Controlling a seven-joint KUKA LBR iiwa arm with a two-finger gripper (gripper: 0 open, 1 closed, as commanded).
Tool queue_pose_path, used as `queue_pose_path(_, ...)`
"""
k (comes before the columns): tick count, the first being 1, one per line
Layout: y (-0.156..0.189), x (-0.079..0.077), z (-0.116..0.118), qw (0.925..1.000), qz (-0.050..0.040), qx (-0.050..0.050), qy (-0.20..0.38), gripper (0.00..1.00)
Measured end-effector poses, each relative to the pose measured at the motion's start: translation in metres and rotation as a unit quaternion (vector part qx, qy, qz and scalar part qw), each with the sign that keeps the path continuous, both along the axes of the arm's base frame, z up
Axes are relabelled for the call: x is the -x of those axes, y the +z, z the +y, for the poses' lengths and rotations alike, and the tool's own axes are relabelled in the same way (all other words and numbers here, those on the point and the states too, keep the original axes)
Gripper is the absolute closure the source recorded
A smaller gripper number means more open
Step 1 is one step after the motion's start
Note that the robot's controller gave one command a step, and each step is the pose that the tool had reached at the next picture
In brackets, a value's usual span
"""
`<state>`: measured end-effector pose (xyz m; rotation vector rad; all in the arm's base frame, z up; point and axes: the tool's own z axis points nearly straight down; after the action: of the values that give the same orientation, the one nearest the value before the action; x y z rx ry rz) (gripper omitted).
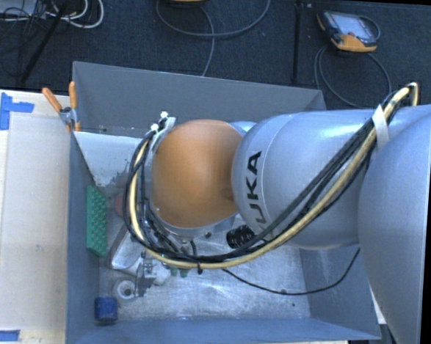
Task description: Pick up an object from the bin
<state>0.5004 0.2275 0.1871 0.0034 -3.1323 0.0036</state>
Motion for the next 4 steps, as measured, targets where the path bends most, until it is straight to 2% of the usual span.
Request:
queue_pose_path(1,-0.064,-0.09,-0.033,0.9727,-0.0037,-0.002,0.232,0.0)
queue_pose_path(2,-0.067,-0.118,-0.029,0.9246,-0.0051,-0.003,0.381,0.0)
queue_pose_path(3,-0.063,-0.115,-0.044,0.8404,-0.0037,-0.004,0.542,0.0)
queue_pose_path(4,-0.085,-0.116,-0.053,0.7734,-0.0087,-0.002,0.634,0.0)
